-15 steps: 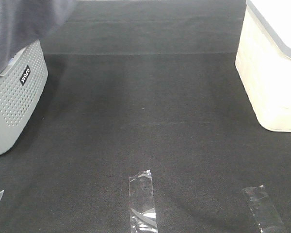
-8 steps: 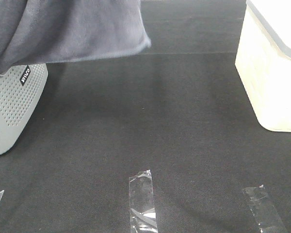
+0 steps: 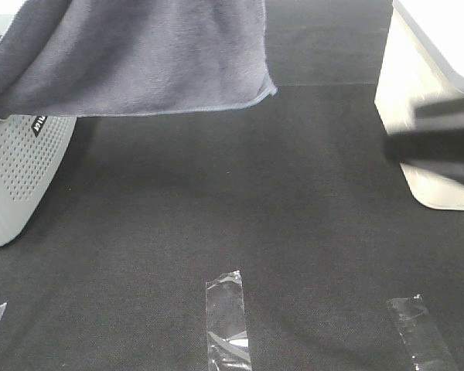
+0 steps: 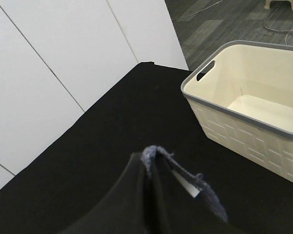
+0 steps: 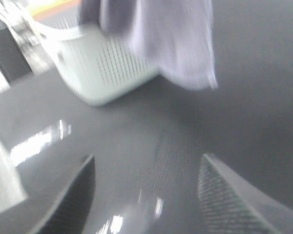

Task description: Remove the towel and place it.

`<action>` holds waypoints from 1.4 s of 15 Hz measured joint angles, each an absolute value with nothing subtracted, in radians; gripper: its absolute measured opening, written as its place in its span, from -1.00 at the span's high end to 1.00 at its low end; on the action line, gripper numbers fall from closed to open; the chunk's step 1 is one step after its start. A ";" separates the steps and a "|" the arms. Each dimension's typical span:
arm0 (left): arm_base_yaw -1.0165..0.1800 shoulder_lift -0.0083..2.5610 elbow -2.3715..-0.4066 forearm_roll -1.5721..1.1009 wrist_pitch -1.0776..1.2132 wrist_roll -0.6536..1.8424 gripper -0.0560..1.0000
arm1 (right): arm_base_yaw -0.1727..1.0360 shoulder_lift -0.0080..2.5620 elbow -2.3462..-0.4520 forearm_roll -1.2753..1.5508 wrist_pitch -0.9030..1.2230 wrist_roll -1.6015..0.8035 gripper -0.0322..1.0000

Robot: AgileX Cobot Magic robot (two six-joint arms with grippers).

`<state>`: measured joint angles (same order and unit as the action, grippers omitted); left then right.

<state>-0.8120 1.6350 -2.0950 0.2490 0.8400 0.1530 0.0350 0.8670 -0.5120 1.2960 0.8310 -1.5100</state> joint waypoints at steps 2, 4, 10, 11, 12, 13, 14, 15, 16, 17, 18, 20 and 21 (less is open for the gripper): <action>-0.815 1.635 -2.095 0.228 0.843 0.153 0.89 | 0.035 0.989 -0.512 1.488 0.829 -1.727 -0.36; -0.815 1.635 -2.095 0.198 0.843 0.153 0.89 | 0.035 1.107 -0.512 1.635 0.851 -1.873 -0.45; -0.815 1.635 -2.095 0.176 0.843 0.153 0.89 | 0.035 1.401 -0.556 1.731 1.007 -2.064 -0.48; -0.815 1.635 -2.095 0.170 0.842 0.153 0.89 | 0.035 1.456 -0.585 1.731 1.030 -2.065 -0.48; -0.815 1.635 -2.095 0.166 0.842 0.153 0.89 | 0.035 1.520 -0.628 1.734 1.068 -2.070 -0.48; -0.815 1.635 -2.095 0.164 0.842 0.153 0.89 | 0.035 1.541 -0.644 1.734 1.080 -2.070 -0.48; -0.815 1.635 -2.095 0.164 0.841 0.153 0.89 | 0.059 1.588 -0.689 1.741 1.091 -2.083 -0.48; -0.815 1.635 -2.095 0.164 0.841 0.153 0.89 | 0.097 1.618 -0.724 1.742 1.082 -2.094 -0.48; -0.815 1.635 -2.095 0.164 0.841 0.153 0.89 | 0.136 1.642 -0.759 1.742 1.047 -2.101 -0.48; -0.815 1.635 -2.095 0.163 0.841 0.153 0.89 | 0.168 1.663 -0.791 1.742 1.009 -2.105 -0.48; -0.815 1.635 -2.095 0.163 0.841 0.153 0.89 | 0.190 1.680 -0.816 1.740 0.977 -2.100 -0.48; -0.815 1.635 -2.095 0.163 0.841 0.153 0.89 | 0.205 1.694 -0.838 1.739 0.952 -2.089 -0.47; -0.815 1.635 -2.095 0.163 0.841 0.153 0.89 | 0.205 1.694 -0.838 1.740 0.951 -2.089 -0.41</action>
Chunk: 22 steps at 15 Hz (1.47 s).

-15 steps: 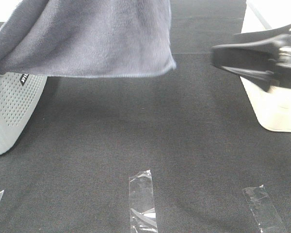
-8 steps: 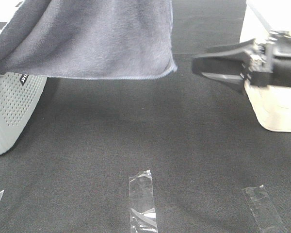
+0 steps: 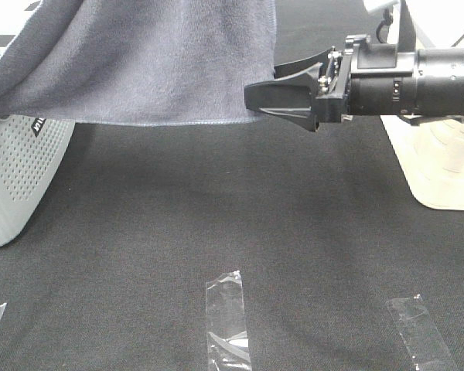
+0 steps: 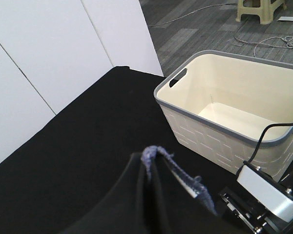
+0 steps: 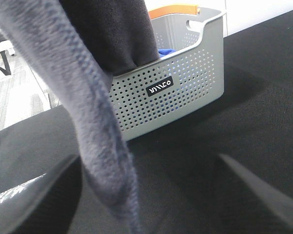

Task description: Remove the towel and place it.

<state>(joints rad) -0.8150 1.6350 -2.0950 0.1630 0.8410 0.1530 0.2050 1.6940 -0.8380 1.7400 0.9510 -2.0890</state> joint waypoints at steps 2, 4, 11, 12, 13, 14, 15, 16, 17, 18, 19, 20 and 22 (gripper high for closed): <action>-0.815 1.635 -2.095 0.163 0.841 0.153 0.89 | 0.205 1.694 -0.838 1.739 0.956 -2.086 -0.18; -0.815 1.635 -2.095 0.163 0.841 0.153 0.89 | 0.205 1.694 -0.838 1.740 1.016 -2.086 0.00; -0.815 1.635 -2.095 0.163 0.841 0.153 0.89 | 0.205 1.694 -0.838 1.740 1.059 -2.080 -0.24; -0.815 1.635 -2.095 0.163 0.841 0.153 0.89 | 0.205 1.694 -0.838 1.740 1.059 -2.080 -0.24; -0.815 1.635 -2.095 0.163 0.841 0.153 0.89 | 0.205 1.694 -0.838 1.740 1.059 -2.080 -0.24; -0.815 1.635 -2.095 0.163 0.840 0.153 0.89 | 0.206 1.694 -0.838 1.740 1.060 -2.080 -0.24; -0.815 1.635 -2.095 0.163 0.840 0.153 0.89 | 0.211 1.694 -0.838 1.740 1.060 -2.080 -0.24; -0.815 1.636 -2.095 0.163 0.839 0.153 0.89 | 0.222 1.694 -0.838 1.740 1.060 -2.080 -0.24; -0.815 1.637 -2.095 0.163 0.839 0.153 0.89 | 0.235 1.694 -0.838 1.740 1.058 -2.080 -0.23; -0.815 1.640 -2.095 0.163 0.839 0.153 0.89 | 0.243 1.694 -0.838 1.740 1.050 -2.080 -0.21; -0.815 1.642 -2.095 0.163 0.839 0.153 0.89 | 0.243 1.694 -0.838 1.740 1.033 -2.080 -0.15; -0.815 1.643 -2.095 0.163 0.839 0.153 0.89 | 0.243 1.694 -0.838 1.740 1.025 -2.080 -0.07; -0.815 1.645 -2.095 0.164 0.839 0.153 0.89 | 0.243 1.694 -0.838 1.741 1.022 -2.080 0.29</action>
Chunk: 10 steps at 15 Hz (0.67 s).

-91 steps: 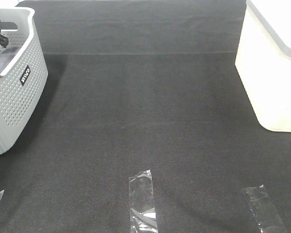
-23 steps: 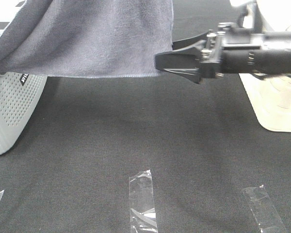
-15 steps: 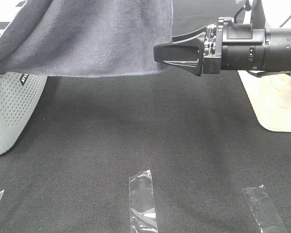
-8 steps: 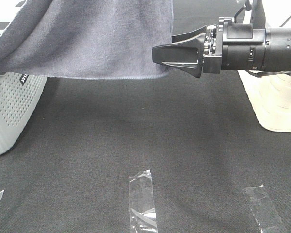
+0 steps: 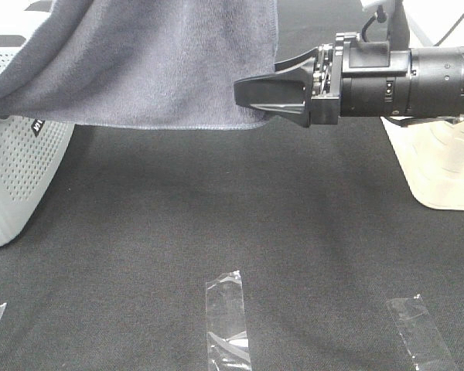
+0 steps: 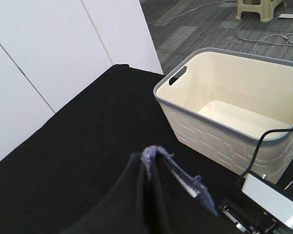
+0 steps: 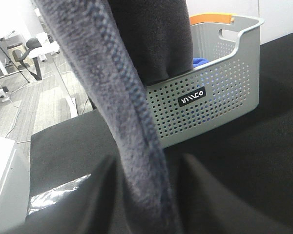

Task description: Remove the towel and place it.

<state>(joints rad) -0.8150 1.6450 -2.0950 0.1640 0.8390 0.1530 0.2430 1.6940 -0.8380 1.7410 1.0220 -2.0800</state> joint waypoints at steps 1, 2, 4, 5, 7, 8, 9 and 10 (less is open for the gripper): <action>-0.815 1.645 -2.095 0.165 0.838 0.153 0.89 | 0.243 1.694 -0.838 1.741 1.022 -2.080 0.53; -0.815 1.645 -2.095 0.165 0.835 0.153 0.89 | 0.243 1.694 -0.838 1.741 1.022 -2.080 0.79; -0.815 1.645 -2.095 0.169 0.831 0.153 0.89 | 0.243 1.694 -0.838 1.741 1.022 -2.080 0.94; -0.815 1.645 -2.095 0.175 0.827 0.153 0.89 | 0.243 1.694 -0.838 1.741 1.022 -2.077 0.94; -0.815 1.650 -2.095 0.202 0.823 0.153 0.89 | 0.243 1.694 -0.838 1.741 1.022 -2.035 0.94; -0.814 1.671 -2.095 0.233 0.816 0.131 0.89 | 0.243 1.694 -0.839 1.741 1.000 -1.968 0.94; -0.805 1.693 -2.095 0.259 0.815 0.096 0.89 | 0.243 1.694 -0.845 1.738 0.970 -1.905 0.94; -0.784 1.720 -2.095 0.291 0.816 0.048 0.89 | 0.243 1.694 -0.866 1.701 0.926 -1.793 0.94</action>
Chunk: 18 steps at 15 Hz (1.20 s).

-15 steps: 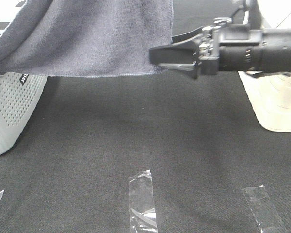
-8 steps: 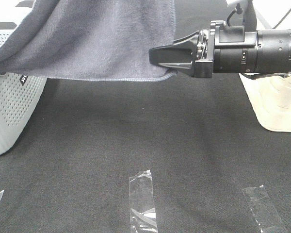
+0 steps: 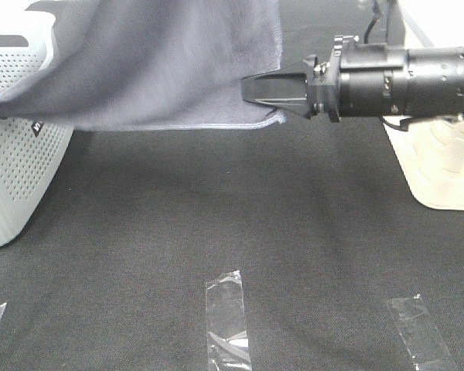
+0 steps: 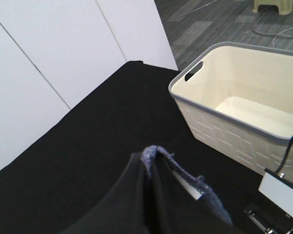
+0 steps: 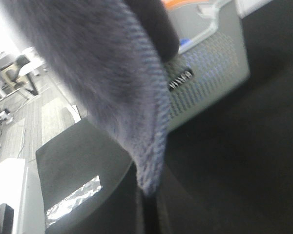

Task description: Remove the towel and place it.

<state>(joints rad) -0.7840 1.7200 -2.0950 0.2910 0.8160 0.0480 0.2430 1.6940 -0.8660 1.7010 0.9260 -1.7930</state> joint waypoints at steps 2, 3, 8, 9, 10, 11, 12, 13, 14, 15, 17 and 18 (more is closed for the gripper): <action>-0.710 1.782 -2.095 0.335 0.847 -0.041 0.89 | 0.243 1.694 -0.945 1.510 0.860 -1.463 0.94; -0.666 1.813 -2.095 0.338 0.870 -0.061 0.89 | 0.243 1.694 -0.996 1.392 0.842 -1.306 0.94; -0.479 1.935 -2.095 0.263 0.869 -0.073 0.89 | 0.243 1.695 -1.365 0.618 0.836 -0.516 0.94; -0.445 1.962 -2.095 0.212 0.788 -0.073 0.89 | 0.243 1.695 -1.486 0.406 0.835 -0.361 0.94; -0.429 1.970 -2.095 0.195 0.710 -0.073 0.89 | 0.243 1.695 -1.571 0.285 0.825 -0.288 0.94; -0.416 1.971 -2.095 0.190 0.600 -0.073 0.89 | 0.243 1.695 -1.653 0.194 0.797 -0.234 0.94; -0.405 1.971 -2.103 0.188 0.493 -0.073 0.89 | 0.243 1.695 -1.723 0.139 0.754 -0.213 0.94; -0.395 1.971 -2.115 0.188 0.380 -0.073 0.89 | 0.243 1.695 -1.789 0.110 0.700 -0.202 0.94; -0.381 1.969 -2.125 0.191 0.252 -0.073 0.89 | 0.243 1.695 -1.851 0.096 0.628 -0.202 0.94; -0.365 1.965 -2.128 0.192 0.123 -0.073 0.89 | 0.243 1.695 -1.899 0.093 0.537 -0.201 0.94; -0.335 1.962 -2.128 0.197 -0.086 -0.073 0.89 | 0.244 1.695 -1.949 0.092 0.333 -0.201 0.94; -0.324 1.962 -2.128 0.199 -0.173 -0.073 0.89 | 0.247 1.695 -1.958 0.090 0.249 -0.208 0.94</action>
<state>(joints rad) -0.3240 1.9620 -2.1280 0.1990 -0.1730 -0.0730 0.2470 1.6950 -1.9580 0.0900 0.2490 -0.2080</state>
